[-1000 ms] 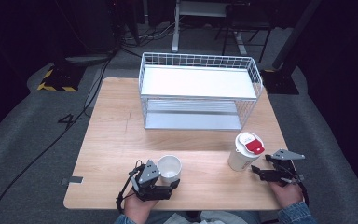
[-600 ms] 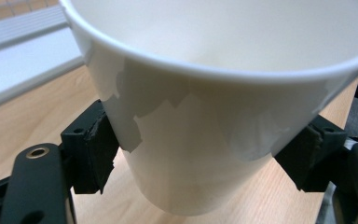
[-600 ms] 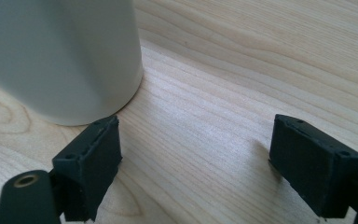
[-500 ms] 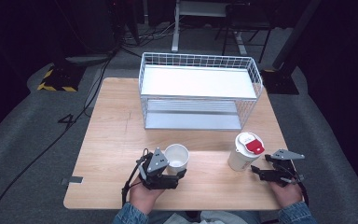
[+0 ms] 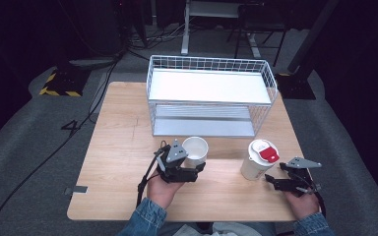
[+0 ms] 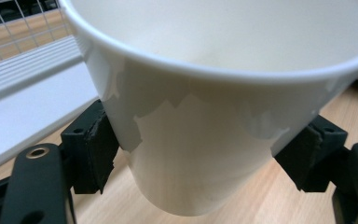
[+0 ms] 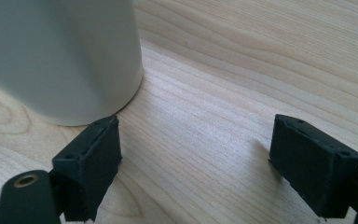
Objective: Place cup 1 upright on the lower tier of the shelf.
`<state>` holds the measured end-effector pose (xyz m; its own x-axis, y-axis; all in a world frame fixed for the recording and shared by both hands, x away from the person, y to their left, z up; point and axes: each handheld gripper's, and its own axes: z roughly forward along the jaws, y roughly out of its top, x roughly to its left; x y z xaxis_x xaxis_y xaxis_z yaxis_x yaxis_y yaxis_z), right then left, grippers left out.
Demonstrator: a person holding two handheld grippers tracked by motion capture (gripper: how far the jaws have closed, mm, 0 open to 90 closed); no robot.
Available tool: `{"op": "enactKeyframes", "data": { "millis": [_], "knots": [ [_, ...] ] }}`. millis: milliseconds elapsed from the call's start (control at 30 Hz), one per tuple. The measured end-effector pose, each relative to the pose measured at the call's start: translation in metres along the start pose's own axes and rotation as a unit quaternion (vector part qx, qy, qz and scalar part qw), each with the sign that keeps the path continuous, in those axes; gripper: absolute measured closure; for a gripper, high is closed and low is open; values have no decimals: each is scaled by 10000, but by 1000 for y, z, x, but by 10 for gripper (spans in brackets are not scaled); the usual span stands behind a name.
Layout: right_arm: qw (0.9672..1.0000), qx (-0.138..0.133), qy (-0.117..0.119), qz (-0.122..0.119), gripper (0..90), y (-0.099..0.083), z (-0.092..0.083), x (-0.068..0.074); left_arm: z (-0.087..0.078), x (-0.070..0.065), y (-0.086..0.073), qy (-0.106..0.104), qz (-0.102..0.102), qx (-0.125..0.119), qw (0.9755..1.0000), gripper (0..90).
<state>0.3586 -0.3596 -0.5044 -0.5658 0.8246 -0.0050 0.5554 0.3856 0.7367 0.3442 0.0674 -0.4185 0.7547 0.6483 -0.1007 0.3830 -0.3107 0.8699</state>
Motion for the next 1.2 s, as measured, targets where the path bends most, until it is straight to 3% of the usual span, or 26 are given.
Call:
{"op": "enactKeyframes", "data": {
  "millis": [267, 633, 767, 933, 1200],
  "knots": [
    [10000, -1, -1, 0, 166, 0, 0, 0, 16, 8, 12, 84, 25, -49, 9999, 228],
    [10000, 0, 0, -1, 167, 0, 0, 0, 41, 31, 26, 310, 132, -37, 9994, 228],
    [10000, -1, 0, -3, 167, 0, 0, 0, 51, 39, 25, 238, -81, -136, 9996, 228],
    [10000, 0, 1, -1, 167, 0, 0, 0, 65, 46, 21, 334, -25, -286, 9990, 228],
    [10000, 0, 1, -2, 167, 0, 0, 0, 82, 59, 19, 488, -214, -429, 9977, 228]
  ]
}}
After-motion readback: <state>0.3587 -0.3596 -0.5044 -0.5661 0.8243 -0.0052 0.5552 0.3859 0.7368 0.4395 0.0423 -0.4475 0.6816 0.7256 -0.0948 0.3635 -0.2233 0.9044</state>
